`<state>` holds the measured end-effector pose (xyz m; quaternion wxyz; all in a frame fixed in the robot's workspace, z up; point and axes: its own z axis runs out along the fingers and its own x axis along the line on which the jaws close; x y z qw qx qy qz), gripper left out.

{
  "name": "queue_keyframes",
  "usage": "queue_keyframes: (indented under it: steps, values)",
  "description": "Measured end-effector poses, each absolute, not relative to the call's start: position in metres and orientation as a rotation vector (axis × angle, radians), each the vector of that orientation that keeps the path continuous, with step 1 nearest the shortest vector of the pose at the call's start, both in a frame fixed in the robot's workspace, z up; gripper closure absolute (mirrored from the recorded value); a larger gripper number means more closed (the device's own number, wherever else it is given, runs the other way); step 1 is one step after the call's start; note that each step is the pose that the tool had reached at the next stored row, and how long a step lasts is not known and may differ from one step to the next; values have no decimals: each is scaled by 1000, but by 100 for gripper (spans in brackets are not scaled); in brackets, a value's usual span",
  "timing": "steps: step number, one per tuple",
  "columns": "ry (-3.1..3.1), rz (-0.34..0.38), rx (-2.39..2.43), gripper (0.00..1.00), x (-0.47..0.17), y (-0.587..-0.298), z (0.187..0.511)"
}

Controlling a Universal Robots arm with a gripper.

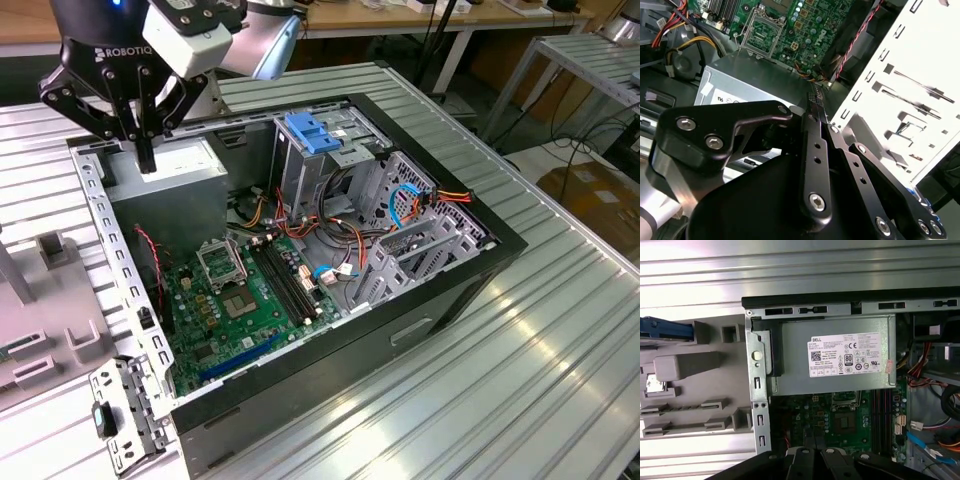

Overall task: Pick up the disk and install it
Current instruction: 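Reach for the disk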

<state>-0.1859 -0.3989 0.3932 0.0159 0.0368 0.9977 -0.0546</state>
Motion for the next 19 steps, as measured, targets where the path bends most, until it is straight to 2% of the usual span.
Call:
queue_keyframes:
  steps: [19]
  values:
    - [3103,-170,114,89,-204,-399,393]
